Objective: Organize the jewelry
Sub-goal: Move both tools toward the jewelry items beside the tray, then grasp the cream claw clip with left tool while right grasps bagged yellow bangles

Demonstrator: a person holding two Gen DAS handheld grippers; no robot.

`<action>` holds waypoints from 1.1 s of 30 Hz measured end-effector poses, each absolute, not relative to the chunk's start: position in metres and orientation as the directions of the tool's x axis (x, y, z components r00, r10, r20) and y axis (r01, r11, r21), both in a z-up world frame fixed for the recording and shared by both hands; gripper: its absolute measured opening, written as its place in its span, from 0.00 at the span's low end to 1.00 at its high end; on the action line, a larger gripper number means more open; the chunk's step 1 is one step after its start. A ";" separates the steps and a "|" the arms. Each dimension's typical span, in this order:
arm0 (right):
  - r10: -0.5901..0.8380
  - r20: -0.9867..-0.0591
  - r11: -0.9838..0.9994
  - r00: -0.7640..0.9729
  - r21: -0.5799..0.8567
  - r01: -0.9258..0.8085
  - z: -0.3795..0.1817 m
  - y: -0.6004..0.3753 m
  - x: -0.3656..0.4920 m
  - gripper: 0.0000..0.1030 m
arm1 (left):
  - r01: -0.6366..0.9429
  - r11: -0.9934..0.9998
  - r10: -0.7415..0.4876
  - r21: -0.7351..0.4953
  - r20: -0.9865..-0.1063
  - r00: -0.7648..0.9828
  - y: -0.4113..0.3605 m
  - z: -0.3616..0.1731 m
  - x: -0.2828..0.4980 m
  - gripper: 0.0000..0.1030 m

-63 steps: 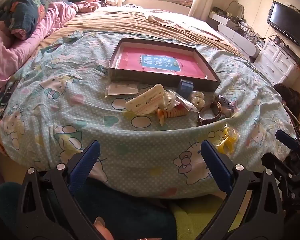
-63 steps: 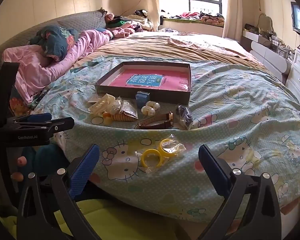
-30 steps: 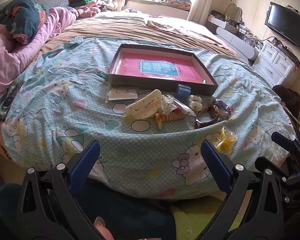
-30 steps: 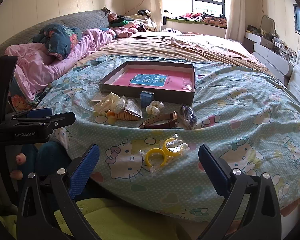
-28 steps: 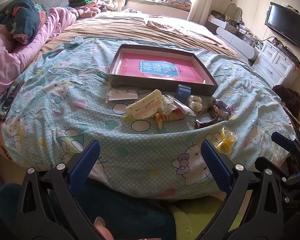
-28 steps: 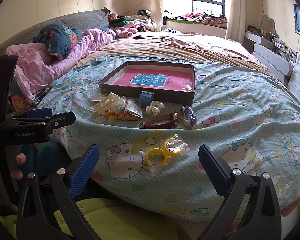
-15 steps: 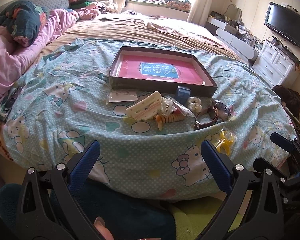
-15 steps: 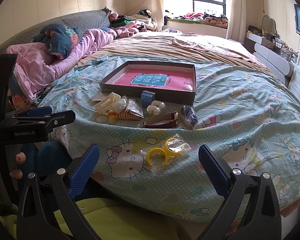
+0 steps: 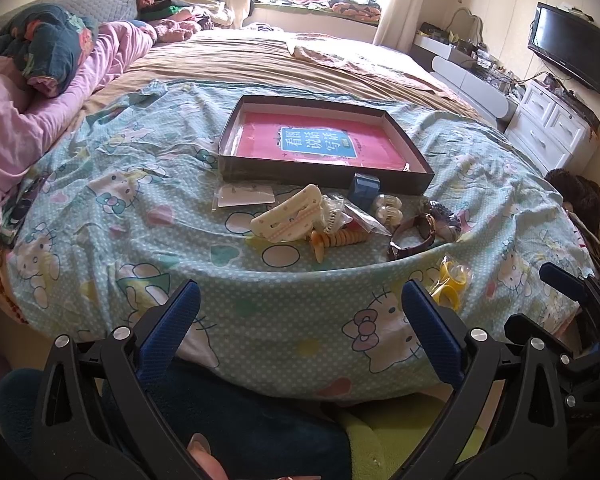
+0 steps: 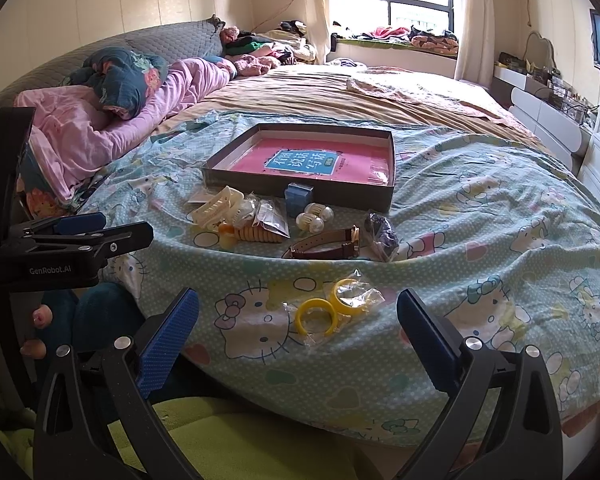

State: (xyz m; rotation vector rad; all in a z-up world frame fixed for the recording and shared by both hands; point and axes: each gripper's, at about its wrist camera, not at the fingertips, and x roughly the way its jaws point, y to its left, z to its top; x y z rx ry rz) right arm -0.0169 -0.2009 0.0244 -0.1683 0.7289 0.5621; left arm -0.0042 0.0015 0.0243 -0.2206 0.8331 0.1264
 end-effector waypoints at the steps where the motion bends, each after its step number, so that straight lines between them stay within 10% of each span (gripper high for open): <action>1: 0.429 -0.673 0.838 0.603 0.048 -0.543 0.024 -0.201 -0.017 0.96 | -0.197 0.970 0.025 -0.144 -0.745 0.667 0.001 0.023 -0.005 0.91; 33: 0.362 -0.795 0.801 0.487 -0.002 -0.598 -0.049 -0.195 0.043 0.96 | -0.298 0.940 0.036 -0.165 -0.822 0.568 0.044 -0.033 0.038 0.91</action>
